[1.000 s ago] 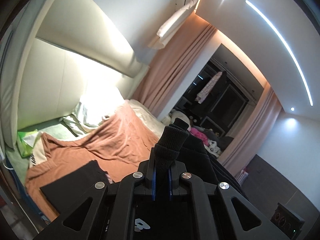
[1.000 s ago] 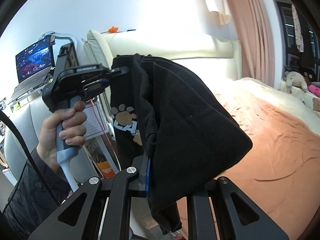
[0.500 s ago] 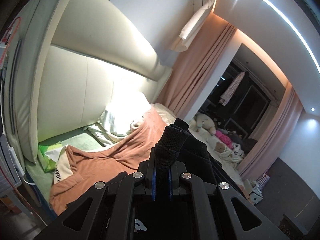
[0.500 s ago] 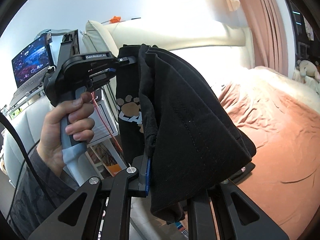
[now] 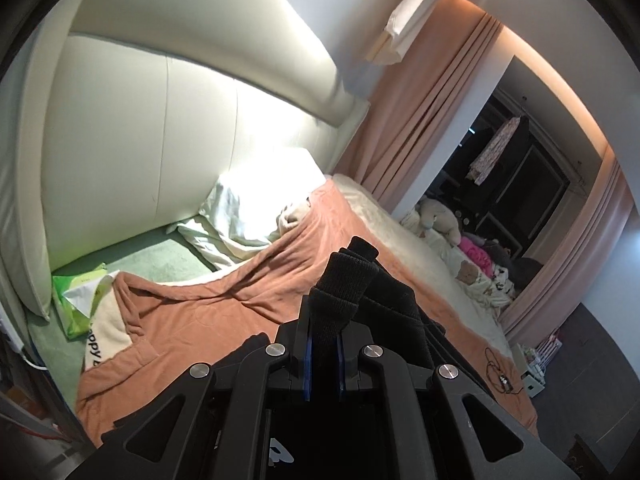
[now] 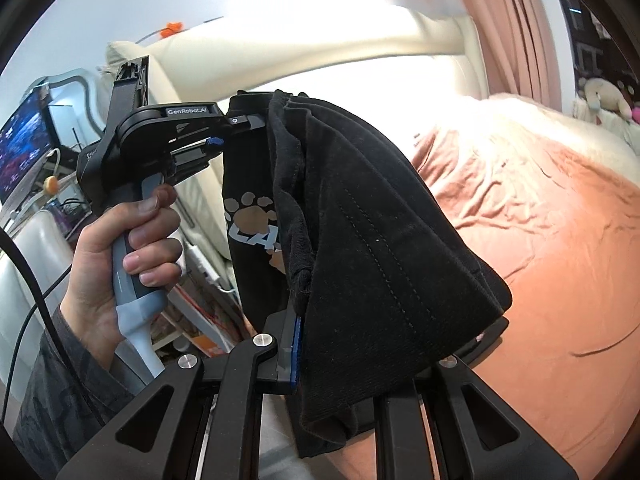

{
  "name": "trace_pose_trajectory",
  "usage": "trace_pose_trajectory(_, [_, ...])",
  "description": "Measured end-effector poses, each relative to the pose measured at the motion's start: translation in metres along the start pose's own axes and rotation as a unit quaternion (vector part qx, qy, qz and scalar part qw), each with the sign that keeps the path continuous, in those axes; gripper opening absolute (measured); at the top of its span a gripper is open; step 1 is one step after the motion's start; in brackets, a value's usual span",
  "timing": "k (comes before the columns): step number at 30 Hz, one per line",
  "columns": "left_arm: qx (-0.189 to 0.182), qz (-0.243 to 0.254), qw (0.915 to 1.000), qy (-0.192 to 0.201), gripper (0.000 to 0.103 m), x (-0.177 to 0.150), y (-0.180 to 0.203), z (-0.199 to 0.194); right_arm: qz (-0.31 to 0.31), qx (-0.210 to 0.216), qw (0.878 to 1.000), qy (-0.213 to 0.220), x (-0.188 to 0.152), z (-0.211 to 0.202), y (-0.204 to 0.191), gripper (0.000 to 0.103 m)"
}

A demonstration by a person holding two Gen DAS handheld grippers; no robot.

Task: Fold small clothes
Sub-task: 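Lift the black T-shirt with both grippers and fold it over in half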

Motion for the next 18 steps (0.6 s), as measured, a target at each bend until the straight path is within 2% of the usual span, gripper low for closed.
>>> trace_pose_trajectory(18, [0.049, 0.007, 0.9963, -0.071, 0.008, -0.032, -0.030, 0.140, 0.045, 0.007, 0.998, -0.046, -0.020, 0.080, 0.052, 0.010])
Point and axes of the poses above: each gripper's, at about its wrist camera, not at the fingertips, and z roughly the way its jaws point, y to its right, x to its top, the point moved 4 cm from there along z, roughly the way its jaws point, and after that the axes turned 9 degrees about -z, right-handed, at the moved point
